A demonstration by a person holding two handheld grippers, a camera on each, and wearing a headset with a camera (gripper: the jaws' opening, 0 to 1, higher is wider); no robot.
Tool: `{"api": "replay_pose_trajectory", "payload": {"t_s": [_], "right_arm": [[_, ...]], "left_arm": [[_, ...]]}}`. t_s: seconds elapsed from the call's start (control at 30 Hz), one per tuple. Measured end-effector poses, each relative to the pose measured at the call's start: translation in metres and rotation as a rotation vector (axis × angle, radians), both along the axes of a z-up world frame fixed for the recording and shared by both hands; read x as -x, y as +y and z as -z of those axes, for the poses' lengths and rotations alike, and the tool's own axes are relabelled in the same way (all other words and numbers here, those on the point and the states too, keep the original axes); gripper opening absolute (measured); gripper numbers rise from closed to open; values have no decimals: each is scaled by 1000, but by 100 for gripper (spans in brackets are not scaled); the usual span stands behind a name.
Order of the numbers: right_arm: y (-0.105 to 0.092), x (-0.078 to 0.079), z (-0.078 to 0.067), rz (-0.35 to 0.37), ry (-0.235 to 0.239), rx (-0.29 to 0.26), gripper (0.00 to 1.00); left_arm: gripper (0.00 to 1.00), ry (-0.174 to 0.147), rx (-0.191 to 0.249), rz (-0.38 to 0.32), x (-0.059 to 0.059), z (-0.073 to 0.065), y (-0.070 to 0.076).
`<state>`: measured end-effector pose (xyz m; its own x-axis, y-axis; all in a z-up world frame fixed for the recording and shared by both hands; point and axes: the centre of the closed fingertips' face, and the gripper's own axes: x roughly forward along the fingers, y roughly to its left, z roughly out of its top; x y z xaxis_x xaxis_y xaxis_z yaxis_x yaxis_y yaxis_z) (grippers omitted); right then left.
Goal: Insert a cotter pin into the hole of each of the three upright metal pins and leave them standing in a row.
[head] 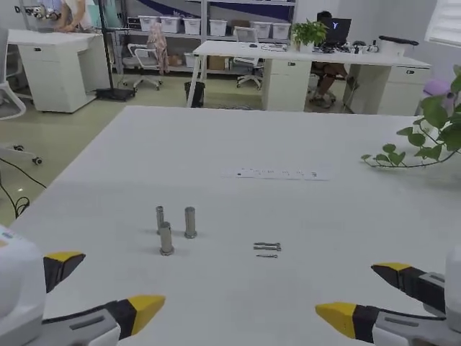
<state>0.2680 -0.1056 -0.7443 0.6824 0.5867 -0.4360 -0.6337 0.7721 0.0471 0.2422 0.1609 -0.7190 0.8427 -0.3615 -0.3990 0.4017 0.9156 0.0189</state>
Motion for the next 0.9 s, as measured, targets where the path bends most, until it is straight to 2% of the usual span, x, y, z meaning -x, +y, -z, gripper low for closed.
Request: {"api": "replay_pose_trajectory", "payload": {"t_s": [0.4,0.77,0.9], "right_arm": [[0,-2,3,-8,4,0,75],[12,-7,-2,-30,-17,-30,77],[16,-7,-2,-46,-21,-24,79]], "left_arm": [[71,-11,7,5,-5,-2,-3],[72,-7,-11,12,-3,-1,0],[73,-8,-11,14,-2,0,0]]}}
